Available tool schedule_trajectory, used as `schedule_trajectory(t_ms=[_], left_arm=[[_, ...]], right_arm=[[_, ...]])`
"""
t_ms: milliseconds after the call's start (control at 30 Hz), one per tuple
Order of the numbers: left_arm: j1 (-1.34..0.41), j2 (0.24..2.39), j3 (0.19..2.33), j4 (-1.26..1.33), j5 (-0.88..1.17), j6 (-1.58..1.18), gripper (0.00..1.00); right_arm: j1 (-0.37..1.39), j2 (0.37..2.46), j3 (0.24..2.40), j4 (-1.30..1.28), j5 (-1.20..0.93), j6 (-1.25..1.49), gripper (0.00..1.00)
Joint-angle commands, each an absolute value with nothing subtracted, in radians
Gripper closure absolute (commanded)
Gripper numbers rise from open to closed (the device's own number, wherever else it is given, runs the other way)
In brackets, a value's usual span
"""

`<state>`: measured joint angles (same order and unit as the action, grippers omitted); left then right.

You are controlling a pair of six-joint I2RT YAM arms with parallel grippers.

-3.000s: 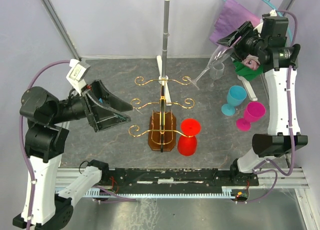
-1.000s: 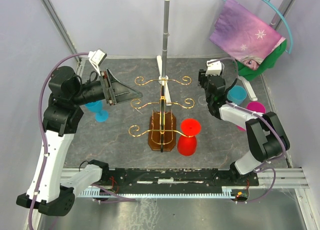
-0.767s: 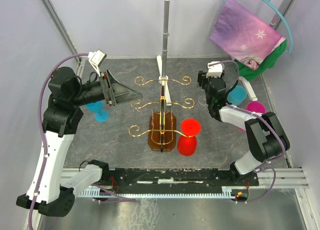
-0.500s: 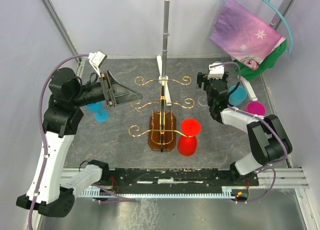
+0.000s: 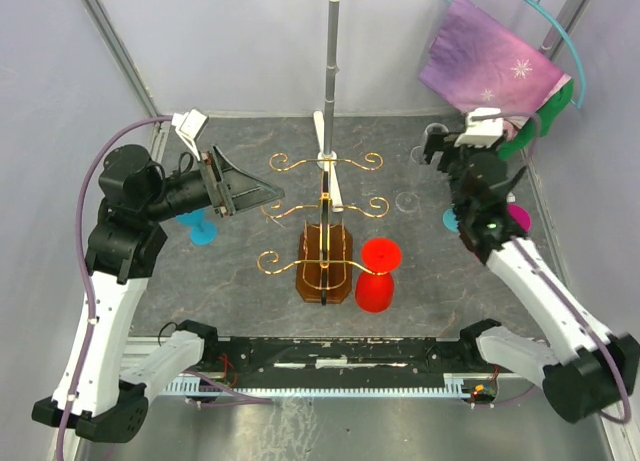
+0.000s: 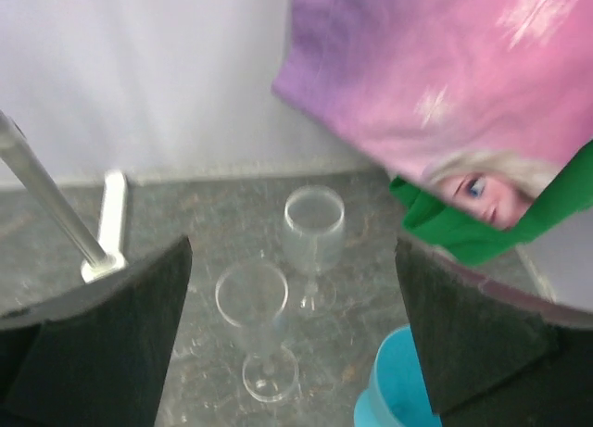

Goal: Take the wine glass off the wine glass rack

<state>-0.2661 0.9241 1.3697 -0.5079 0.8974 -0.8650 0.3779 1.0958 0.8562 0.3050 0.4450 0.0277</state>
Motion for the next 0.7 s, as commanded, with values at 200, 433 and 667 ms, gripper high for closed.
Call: schedule_trajectory(t_ms=[200,433,667], left_arm=[[-0.267,0.951,1.343,-0.508,0.784,-0.818,0.18],[-0.267,0.935,1.297,-0.511,0.786,-0.820,0.19],[-0.267,0.918,1.246,-0.474,0.791,-0.839,0.19]], right_arm=[[0.382,0.973,1.483,-0.941,-0.076,0.517,0.43],[0.383,0.786,1.260,-1.107,-0.468,0.772,0.52],[0.382,0.765,1.204,-1.091,-0.603,0.817,0.46]])
